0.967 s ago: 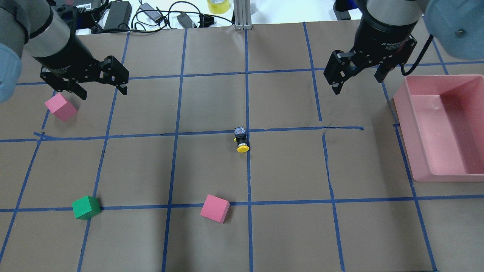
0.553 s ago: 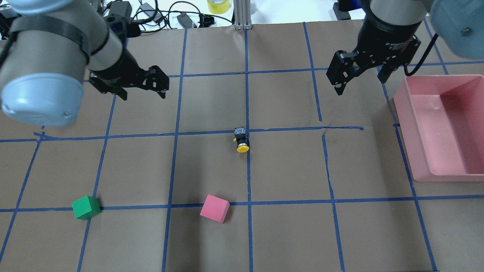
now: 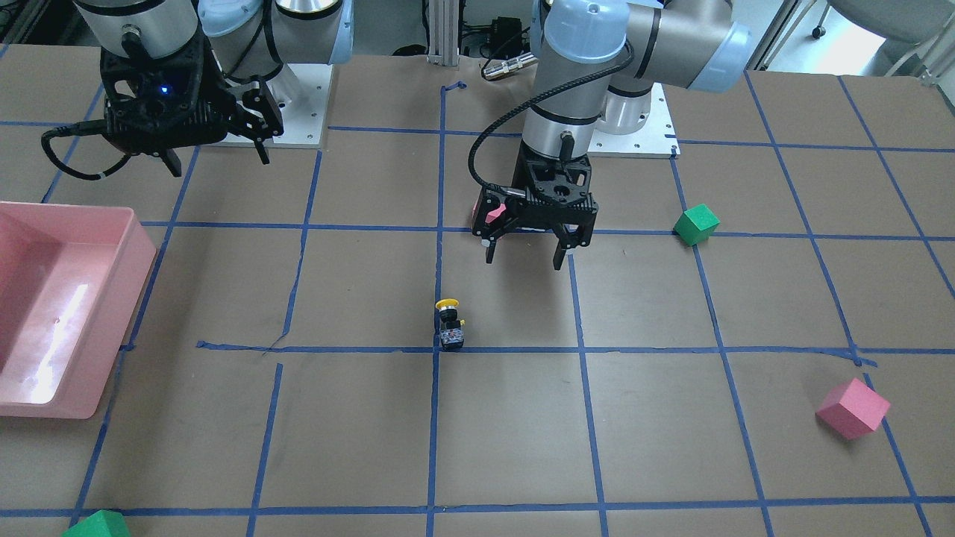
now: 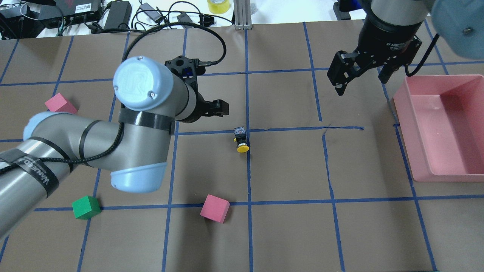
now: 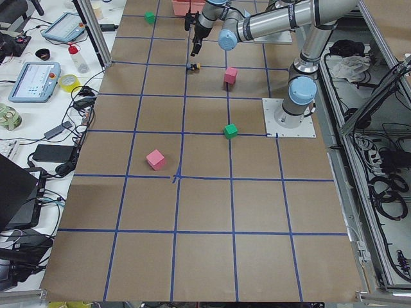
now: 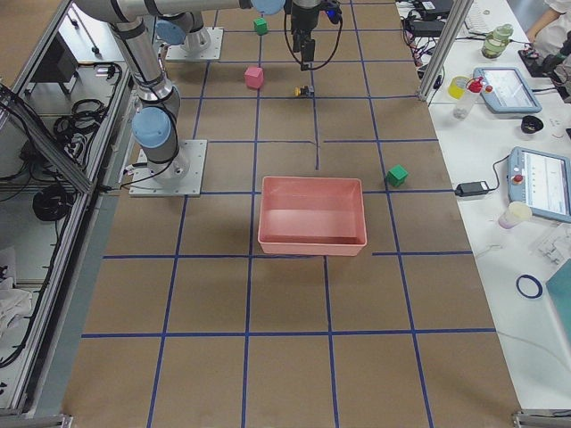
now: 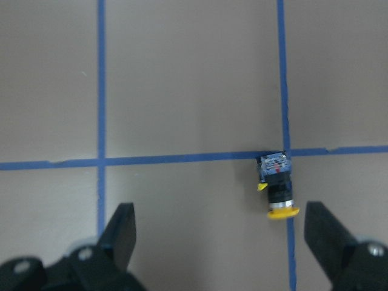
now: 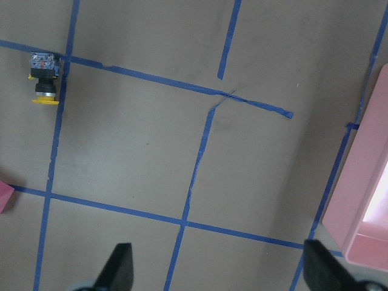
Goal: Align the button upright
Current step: 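Move the left gripper over the switch lying on the table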
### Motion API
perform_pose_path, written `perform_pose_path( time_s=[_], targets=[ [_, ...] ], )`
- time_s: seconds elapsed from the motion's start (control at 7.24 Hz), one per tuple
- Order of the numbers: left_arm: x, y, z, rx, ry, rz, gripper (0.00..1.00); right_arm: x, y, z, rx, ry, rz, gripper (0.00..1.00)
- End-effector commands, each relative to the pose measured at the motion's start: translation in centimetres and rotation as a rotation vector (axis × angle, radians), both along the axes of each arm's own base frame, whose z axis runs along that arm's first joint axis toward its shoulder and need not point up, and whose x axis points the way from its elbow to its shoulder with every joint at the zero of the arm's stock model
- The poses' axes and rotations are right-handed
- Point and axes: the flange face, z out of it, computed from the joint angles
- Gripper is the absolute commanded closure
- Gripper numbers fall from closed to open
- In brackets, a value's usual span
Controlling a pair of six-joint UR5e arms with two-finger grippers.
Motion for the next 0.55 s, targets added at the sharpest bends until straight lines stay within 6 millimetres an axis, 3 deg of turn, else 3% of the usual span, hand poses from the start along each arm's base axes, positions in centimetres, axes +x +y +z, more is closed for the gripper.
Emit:
perform_pose_path(
  time_s=[0.0, 0.14, 0.41],
  targets=[
    [-1.0, -0.2, -2.1, 0.021, 0.013, 0.009, 0.00, 0.0, -0.4, 0.3, -0.035, -0.003, -0.013, 0.00],
    [-1.7, 0.2, -3.4, 0.041, 0.002, -0.001, 0.00, 0.0, -0.5, 0.4, -0.043, -0.008, -0.024, 0.00],
    [-4.4, 1.8, -5.5, 0.022, -0.064, 0.166, 0.00, -0.2, -0.7, 0.7, -0.069, -0.013, -0.157, 0.00]
  ],
)
